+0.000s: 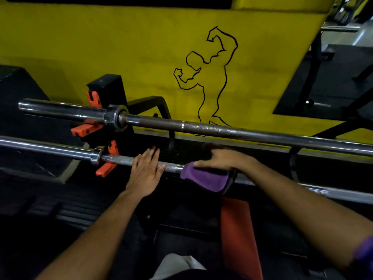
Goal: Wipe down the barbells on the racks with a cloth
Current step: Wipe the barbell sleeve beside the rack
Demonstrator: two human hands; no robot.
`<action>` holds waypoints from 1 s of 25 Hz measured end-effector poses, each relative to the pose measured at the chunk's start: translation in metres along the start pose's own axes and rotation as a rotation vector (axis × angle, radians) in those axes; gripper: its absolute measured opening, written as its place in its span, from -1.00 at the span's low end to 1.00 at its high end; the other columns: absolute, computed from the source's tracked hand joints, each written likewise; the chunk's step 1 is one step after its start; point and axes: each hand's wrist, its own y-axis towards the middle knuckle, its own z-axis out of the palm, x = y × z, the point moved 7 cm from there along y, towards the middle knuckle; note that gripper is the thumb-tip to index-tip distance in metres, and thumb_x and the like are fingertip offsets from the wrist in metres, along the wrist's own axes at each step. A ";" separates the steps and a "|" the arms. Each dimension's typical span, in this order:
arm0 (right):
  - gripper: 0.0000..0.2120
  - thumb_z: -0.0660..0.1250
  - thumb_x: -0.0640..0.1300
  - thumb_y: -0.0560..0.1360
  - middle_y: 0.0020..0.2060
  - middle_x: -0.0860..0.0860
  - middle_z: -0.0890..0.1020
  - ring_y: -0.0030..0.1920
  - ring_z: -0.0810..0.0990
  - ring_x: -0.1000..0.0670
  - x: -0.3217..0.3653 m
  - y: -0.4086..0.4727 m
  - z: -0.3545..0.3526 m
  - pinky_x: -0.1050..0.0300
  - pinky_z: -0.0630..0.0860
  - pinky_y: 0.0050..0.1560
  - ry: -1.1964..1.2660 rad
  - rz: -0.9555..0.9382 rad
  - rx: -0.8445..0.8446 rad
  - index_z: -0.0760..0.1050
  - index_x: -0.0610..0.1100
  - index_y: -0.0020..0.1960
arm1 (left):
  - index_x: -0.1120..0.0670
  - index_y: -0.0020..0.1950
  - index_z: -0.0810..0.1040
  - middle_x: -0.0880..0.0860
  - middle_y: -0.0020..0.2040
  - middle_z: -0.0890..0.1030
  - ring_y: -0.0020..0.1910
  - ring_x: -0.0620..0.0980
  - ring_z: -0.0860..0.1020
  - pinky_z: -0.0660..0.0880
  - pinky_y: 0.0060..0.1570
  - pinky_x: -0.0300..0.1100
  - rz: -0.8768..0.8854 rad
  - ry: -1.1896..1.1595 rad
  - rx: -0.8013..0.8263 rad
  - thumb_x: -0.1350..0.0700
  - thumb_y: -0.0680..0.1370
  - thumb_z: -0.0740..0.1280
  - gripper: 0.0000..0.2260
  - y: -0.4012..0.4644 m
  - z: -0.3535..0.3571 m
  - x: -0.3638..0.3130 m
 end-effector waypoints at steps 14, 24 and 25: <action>-0.47 0.46 0.19 0.21 -0.06 0.12 0.65 -0.11 0.63 0.05 -0.116 -0.051 0.024 0.02 0.59 -0.03 -0.184 -0.068 0.123 0.40 0.11 0.11 | 0.08 0.66 -0.01 0.07 0.65 0.09 0.63 0.00 -0.01 -0.15 0.58 0.01 -0.005 0.024 -0.031 -0.21 0.66 -0.20 -0.37 0.000 0.006 0.010; -0.35 0.52 0.08 0.32 0.06 -0.04 0.60 -0.02 0.64 -0.15 0.027 0.019 0.054 0.04 0.47 -0.12 -0.268 -0.292 -0.030 0.22 0.08 0.25 | 0.02 0.67 -0.13 0.04 0.67 -0.07 0.63 -0.05 -0.17 -0.32 0.53 -0.09 -0.011 0.034 0.025 -0.24 0.65 -0.26 -0.37 0.001 0.008 0.008; -0.30 0.53 0.08 0.34 0.12 -0.05 0.57 0.04 0.62 -0.15 0.042 0.023 0.056 0.04 0.47 -0.08 -0.271 -0.333 -0.052 0.21 0.06 0.32 | 0.02 0.66 -0.14 0.04 0.67 -0.09 0.63 -0.06 -0.19 -0.34 0.52 -0.11 0.003 0.040 0.055 -0.28 0.63 -0.26 -0.34 0.001 0.006 0.008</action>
